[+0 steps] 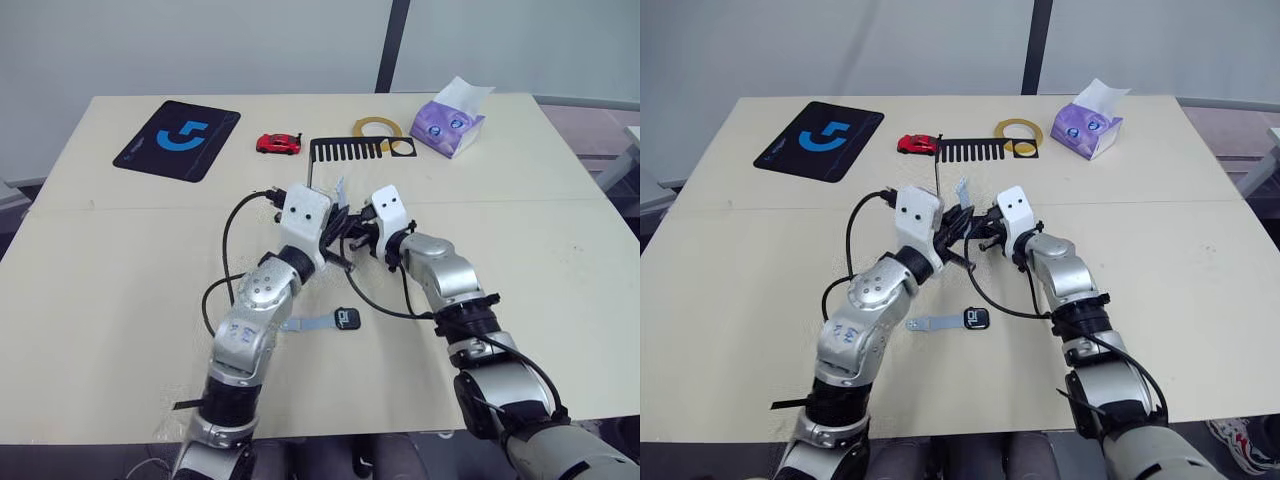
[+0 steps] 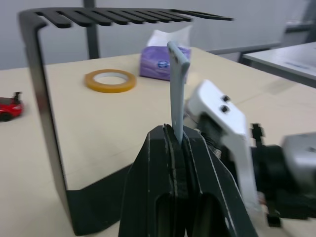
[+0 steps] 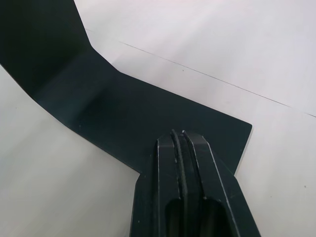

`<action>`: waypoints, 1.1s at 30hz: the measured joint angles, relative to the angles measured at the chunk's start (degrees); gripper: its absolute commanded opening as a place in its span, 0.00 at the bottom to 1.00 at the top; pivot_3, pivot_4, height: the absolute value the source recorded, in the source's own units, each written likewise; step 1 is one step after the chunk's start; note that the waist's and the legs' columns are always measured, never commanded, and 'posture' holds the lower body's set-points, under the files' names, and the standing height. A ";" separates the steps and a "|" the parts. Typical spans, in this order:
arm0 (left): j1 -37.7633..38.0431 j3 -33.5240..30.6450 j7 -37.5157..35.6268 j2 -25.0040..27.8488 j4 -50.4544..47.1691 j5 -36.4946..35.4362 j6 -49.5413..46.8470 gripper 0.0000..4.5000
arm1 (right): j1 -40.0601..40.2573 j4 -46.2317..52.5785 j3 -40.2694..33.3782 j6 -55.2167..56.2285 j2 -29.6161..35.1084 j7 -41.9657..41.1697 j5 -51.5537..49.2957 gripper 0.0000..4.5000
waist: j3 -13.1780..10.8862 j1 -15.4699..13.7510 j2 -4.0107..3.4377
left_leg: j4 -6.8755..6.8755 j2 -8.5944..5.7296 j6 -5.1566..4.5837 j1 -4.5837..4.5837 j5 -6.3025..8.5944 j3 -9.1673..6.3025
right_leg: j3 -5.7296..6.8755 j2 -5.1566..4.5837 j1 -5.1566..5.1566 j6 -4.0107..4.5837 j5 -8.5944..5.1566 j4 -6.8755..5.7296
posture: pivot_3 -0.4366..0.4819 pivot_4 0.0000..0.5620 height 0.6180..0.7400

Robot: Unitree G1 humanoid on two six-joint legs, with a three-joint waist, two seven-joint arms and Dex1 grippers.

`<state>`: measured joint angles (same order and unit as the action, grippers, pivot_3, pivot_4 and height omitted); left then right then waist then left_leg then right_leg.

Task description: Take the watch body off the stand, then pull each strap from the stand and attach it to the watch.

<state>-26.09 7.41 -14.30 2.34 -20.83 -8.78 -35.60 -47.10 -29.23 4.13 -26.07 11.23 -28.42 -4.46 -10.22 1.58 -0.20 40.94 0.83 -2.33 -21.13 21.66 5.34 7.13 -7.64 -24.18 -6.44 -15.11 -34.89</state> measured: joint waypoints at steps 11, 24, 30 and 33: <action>-2.37 -11.56 -24.07 15.39 -0.60 -27.60 -10.73 0.01 | 7.01 9.19 -3.55 11.41 1.06 -3.90 -4.36 0.00 | -0.23 -0.16 -0.30 | 0.00 -0.03 0.01 -0.16 0.00 -0.10 | 0.13 0.07 -0.03 0.00 0.00 0.12 | 0.48 0.27 0.98; -7.05 -7.83 -41.66 24.26 8.17 -33.41 -10.48 0.00 | 30.98 59.60 -17.14 -19.27 21.82 -10.12 -28.73 0.29 | -0.34 -1.58 -0.47 | -0.07 -0.02 0.05 -0.09 0.02 0.00 | 0.08 0.18 -0.02 0.00 0.00 0.25 | 0.48 0.27 0.98; -10.84 -3.79 -47.19 24.57 12.90 -31.63 -7.26 0.00 | 34.32 68.40 -27.07 -29.37 22.28 -3.66 -55.88 0.94 | -0.37 -1.73 -0.43 | -0.09 -0.05 0.02 -0.11 0.02 -0.02 | 0.08 0.13 -0.02 0.00 0.00 0.29 | 0.48 0.27 0.98; -12.50 -2.38 -48.25 24.21 12.97 -31.36 -6.78 0.00 | 34.01 69.65 -26.67 -29.88 21.39 3.55 -65.17 1.00 | -0.37 -1.67 -0.43 | -0.13 -0.04 0.03 -0.09 0.02 -0.02 | 0.07 0.13 -0.02 0.01 0.00 0.28 | 0.48 0.27 0.98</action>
<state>-38.59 5.03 -62.55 26.55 -7.86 -40.14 -42.38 -13.09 40.42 -22.54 -55.95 32.62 -24.87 -69.64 -10.58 -0.09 -0.63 40.81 0.79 -2.31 -21.22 21.68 5.32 7.20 -7.50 -24.20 -6.44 -15.12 -34.61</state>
